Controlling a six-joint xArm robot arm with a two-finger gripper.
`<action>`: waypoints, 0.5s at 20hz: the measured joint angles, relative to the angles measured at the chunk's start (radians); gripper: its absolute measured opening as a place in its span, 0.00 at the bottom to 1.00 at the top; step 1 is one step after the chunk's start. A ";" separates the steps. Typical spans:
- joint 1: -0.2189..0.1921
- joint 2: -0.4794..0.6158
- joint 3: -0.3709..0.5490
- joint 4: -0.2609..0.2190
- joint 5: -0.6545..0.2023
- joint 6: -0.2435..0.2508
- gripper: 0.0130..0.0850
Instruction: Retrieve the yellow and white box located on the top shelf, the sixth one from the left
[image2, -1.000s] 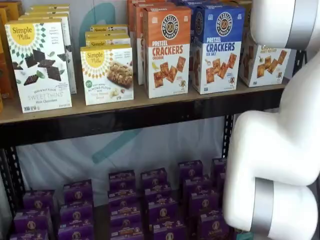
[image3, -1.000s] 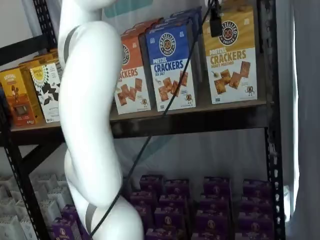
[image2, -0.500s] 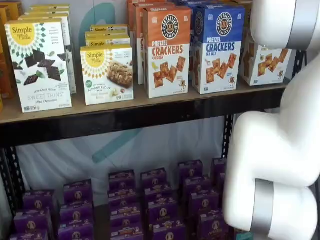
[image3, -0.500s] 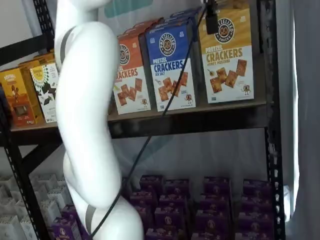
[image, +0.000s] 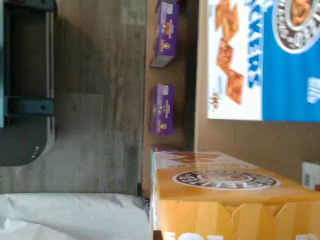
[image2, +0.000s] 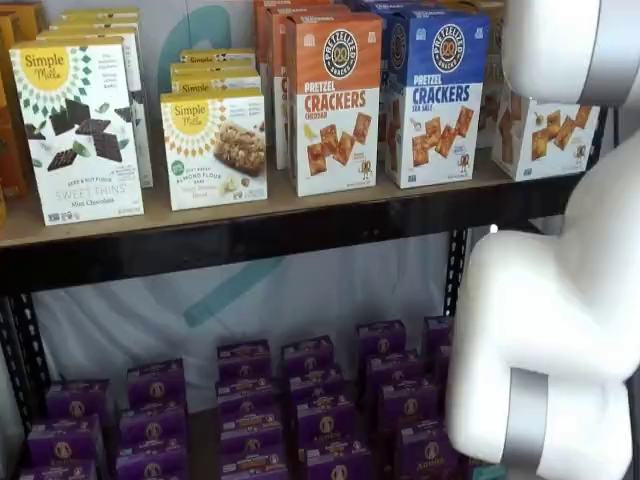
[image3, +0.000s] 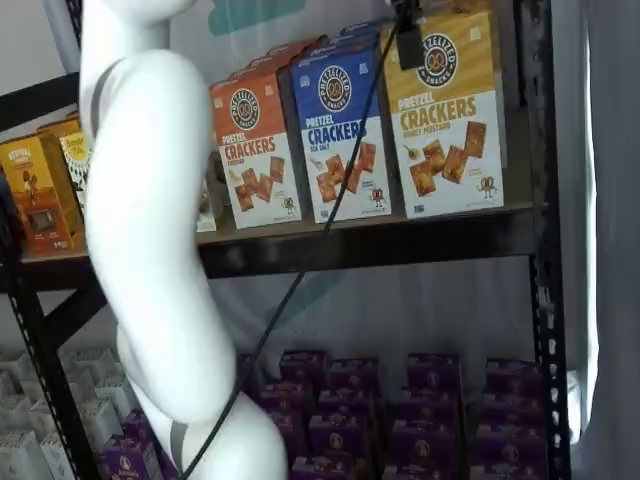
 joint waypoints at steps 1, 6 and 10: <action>0.001 -0.013 0.012 -0.005 0.003 -0.001 0.61; 0.010 -0.077 0.072 -0.025 0.028 0.001 0.61; 0.022 -0.122 0.112 -0.022 0.054 0.017 0.61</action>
